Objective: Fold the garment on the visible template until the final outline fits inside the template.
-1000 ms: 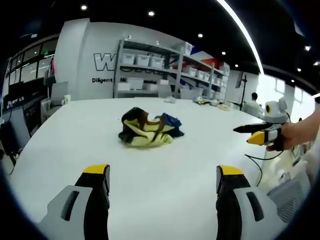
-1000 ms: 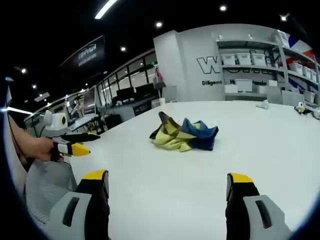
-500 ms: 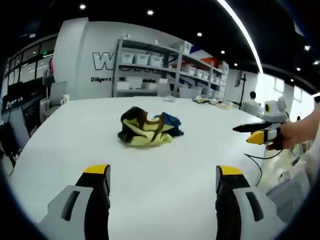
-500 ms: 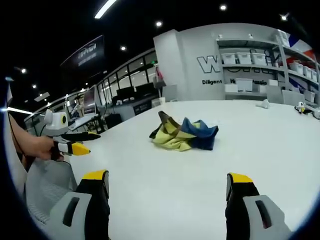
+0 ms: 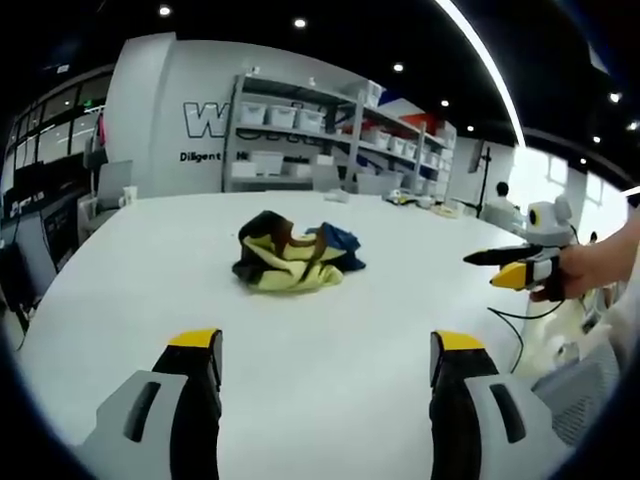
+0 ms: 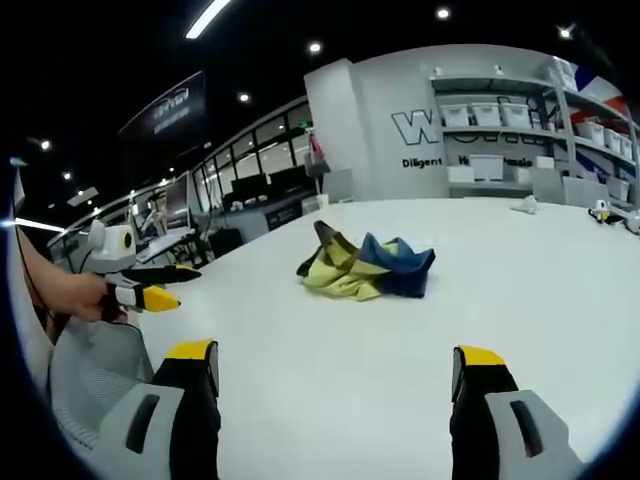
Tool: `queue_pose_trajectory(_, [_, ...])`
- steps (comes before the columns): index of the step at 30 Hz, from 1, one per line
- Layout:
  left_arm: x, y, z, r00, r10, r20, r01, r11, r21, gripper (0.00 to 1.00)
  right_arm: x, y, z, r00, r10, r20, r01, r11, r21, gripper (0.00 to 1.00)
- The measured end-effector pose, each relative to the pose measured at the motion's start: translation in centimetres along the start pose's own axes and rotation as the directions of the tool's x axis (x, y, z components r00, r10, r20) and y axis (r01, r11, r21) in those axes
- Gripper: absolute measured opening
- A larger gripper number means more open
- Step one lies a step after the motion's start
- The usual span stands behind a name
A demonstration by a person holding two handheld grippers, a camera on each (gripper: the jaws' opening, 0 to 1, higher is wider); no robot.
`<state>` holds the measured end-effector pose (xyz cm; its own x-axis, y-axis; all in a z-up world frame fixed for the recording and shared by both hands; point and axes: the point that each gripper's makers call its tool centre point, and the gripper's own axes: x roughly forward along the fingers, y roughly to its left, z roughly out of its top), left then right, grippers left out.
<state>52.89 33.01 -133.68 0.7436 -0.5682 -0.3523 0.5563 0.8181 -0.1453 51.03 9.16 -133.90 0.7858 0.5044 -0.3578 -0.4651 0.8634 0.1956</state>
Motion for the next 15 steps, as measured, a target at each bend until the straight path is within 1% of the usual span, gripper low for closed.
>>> queue_pose_trajectory(15, [0.14, 0.19, -0.23, 1.0, -0.001, -0.01, 0.001, 1.0, -0.007, 0.84, 0.13, -0.07, -0.26, 1.0, 0.004, -0.005, -0.004, 1.0, 0.01, 0.95])
